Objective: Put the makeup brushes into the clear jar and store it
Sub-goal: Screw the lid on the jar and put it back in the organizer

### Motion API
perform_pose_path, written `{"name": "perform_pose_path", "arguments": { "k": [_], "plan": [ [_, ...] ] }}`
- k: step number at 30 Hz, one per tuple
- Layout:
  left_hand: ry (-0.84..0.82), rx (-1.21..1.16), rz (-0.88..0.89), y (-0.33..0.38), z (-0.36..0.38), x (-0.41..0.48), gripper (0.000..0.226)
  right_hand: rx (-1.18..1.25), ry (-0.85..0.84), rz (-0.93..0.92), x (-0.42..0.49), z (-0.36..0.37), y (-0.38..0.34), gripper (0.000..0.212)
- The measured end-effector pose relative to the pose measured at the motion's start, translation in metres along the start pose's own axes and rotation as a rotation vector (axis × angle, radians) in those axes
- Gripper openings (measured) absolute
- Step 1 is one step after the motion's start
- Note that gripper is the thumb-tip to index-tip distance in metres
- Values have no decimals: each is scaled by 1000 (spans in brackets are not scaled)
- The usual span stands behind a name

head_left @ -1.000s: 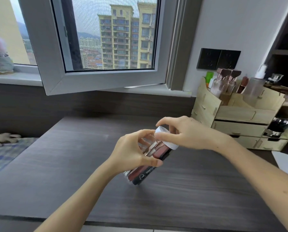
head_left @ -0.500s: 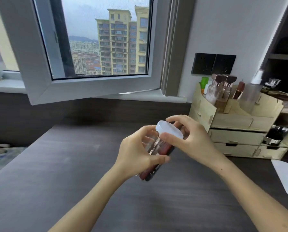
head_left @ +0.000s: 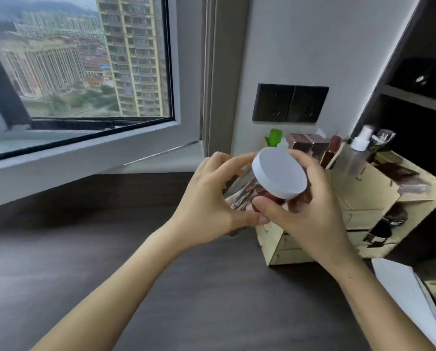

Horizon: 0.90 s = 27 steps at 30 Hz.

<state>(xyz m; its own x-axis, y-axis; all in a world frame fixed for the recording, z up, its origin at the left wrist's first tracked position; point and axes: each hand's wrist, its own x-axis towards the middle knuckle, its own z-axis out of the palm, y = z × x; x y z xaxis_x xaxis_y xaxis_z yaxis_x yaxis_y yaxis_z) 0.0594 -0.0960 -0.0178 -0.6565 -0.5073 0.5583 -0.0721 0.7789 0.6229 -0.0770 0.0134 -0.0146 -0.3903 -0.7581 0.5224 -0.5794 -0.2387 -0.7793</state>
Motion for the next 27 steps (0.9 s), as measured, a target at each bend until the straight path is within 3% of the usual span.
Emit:
{"name": "perform_pose_path", "arguments": {
  "k": [4,9,16,27],
  "plan": [
    [-128,-189,-3,31,4,43,83,-104,83,14,24,-39,-25,74],
    [-275,-432,-118,60,10,85,65,-347,156,85,46,-92,-39,83],
    [-422,-402,-342,79,49,124,71,-581,222,161,53,-124,-15,82],
    [-554,-424,-535,75,79,132,76,-587,176,277,45,-132,32,79]
  ]
}}
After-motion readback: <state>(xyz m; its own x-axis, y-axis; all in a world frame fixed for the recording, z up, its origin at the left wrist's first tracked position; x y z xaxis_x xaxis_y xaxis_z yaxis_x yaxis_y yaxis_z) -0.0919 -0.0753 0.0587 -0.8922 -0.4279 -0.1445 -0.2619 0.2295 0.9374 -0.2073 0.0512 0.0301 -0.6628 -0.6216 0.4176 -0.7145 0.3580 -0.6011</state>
